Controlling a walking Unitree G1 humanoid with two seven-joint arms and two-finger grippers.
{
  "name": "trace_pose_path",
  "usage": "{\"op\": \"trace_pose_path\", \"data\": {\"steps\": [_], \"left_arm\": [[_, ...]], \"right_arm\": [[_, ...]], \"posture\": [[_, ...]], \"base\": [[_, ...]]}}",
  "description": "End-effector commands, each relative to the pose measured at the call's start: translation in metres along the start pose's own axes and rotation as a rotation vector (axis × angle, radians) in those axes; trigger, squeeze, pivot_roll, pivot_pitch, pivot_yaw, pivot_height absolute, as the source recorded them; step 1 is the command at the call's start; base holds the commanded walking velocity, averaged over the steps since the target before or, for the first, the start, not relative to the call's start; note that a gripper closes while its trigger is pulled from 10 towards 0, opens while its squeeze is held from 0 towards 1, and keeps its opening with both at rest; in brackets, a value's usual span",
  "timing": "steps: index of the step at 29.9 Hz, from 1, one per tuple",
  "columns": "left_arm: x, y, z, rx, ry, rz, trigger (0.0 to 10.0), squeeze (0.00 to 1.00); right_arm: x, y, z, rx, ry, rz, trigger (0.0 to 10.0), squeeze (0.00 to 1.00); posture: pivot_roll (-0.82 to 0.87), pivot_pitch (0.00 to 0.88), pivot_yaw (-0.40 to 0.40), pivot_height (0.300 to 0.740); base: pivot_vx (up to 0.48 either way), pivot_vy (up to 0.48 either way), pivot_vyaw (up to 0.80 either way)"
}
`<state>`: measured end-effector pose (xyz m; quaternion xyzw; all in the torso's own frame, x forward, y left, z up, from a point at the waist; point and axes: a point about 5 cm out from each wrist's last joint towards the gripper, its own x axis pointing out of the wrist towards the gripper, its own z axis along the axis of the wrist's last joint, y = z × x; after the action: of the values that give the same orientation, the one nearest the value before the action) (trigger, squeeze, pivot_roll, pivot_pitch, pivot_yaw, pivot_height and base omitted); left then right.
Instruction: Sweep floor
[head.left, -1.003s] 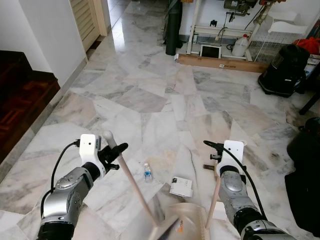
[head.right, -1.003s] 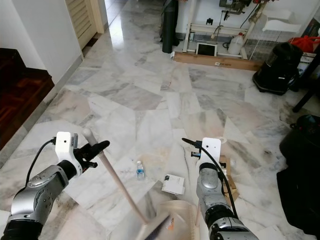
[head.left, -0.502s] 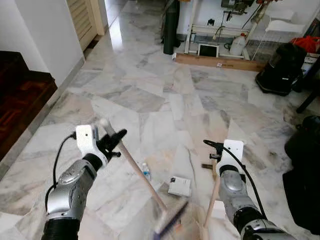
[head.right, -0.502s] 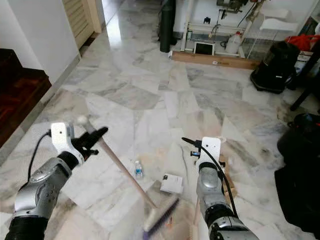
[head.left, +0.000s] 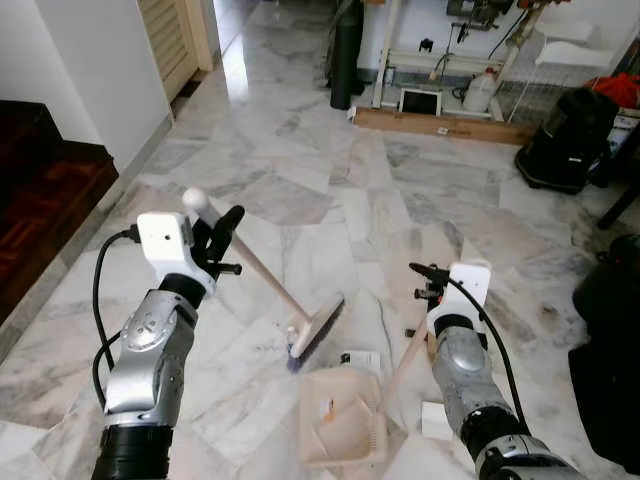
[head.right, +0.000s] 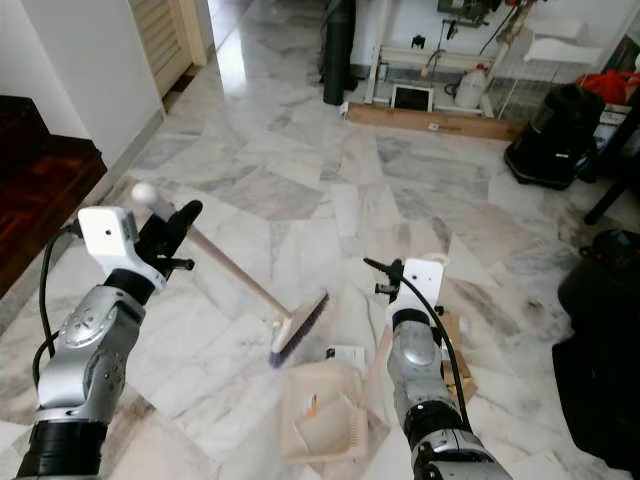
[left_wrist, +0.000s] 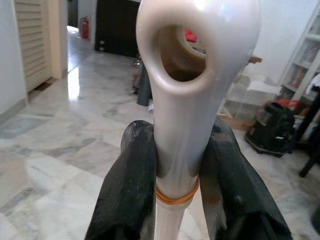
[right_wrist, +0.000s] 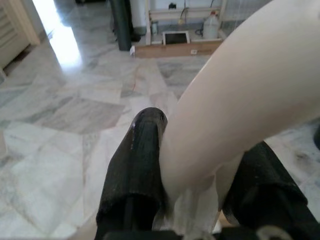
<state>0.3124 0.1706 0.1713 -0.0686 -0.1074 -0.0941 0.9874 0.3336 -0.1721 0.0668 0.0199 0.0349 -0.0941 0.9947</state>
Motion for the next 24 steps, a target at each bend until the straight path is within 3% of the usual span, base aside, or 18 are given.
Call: {"op": "trace_pose_path", "data": {"steps": [1,6,12,24], "left_arm": [[0.005,0.002,0.004,0.037,-0.038,0.028,10.0,0.00],[0.008,0.017,0.000,0.130,-0.047,0.136,10.0,0.00],[0.012,0.024,-0.005,0.192,-0.039,0.152,10.0,0.00],[0.003,0.036,-0.023,0.261,-0.019,0.237,10.0,0.00]], "right_arm": [[0.008,-0.002,0.018,0.026,-0.073,-0.013,10.0,0.00],[0.015,-0.008,0.036,0.043,-0.135,-0.033,10.0,0.00],[0.023,-0.014,0.053,0.056,-0.189,-0.050,10.0,0.00],[0.019,-0.019,0.056,0.035,-0.231,-0.036,10.0,0.00]], "posture": [[0.04,0.000,-0.038,0.740],[0.04,0.000,-0.032,0.740],[0.05,0.000,-0.032,0.740],[0.04,0.000,-0.026,0.740]], "base": [[0.000,0.000,0.00],[0.000,0.000,0.00],[0.000,0.000,0.00],[0.000,0.000,0.00]]}}
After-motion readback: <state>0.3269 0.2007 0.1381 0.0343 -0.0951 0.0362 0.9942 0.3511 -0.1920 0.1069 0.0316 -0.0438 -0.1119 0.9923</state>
